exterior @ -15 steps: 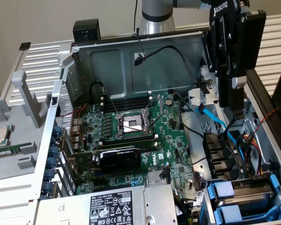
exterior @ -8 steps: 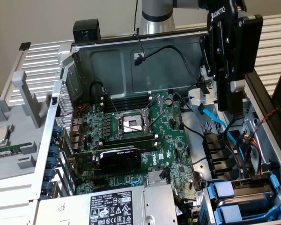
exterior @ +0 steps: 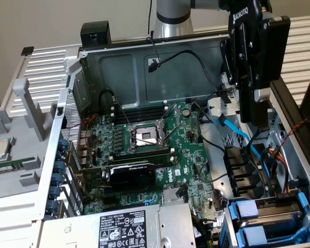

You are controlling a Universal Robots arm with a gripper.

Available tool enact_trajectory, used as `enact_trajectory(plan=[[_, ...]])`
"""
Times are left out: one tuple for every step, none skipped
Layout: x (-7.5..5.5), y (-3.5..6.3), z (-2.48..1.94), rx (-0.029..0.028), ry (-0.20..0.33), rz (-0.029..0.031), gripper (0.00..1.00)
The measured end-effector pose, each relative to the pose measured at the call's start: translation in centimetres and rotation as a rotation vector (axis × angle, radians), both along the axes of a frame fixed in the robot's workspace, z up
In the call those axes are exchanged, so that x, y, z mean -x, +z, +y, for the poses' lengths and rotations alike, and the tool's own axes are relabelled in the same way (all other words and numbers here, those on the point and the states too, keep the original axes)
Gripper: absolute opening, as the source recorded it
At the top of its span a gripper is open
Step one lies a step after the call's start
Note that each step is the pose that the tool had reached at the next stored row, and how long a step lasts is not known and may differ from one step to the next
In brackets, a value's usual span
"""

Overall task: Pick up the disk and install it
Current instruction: 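Insert the second disk wire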

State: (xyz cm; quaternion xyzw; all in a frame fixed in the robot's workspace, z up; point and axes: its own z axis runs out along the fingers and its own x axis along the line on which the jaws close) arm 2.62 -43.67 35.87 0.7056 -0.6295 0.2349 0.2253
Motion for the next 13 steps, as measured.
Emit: enact_trajectory(plan=[[0.0,0.0,0.0,0.0,0.0,0.0,0.37],[0.0,0.0,0.0,0.0,0.0,0.0,0.37],[0.0,0.0,0.0,0.0,0.0,0.0,0.35],[0.0,0.0,0.0,0.0,0.0,0.0,0.35],[0.0,0.0,0.0,0.0,0.0,0.0002,0.27],[0.0,0.0,0.0,0.0001,0.0,0.0003,0.27],[0.0,0.0,0.0,0.0001,0.0,0.0004,0.27],[0.0,0.0,0.0,0.0003,0.0,0.0004,0.27],[-0.01,0.0,0.0,0.0005,0.0,0.0004,0.27],[-0.01,-0.02,0.0,0.0008,0.0,0.0004,0.27],[-0.01,-0.03,0.0,0.0014,0.0,0.0003,0.27],[-0.01,-0.07,0.0,0.0022,0.0,0.0003,0.27],[-0.02,-0.1,0.0,0.0034,0.0,0.0003,0.27]])
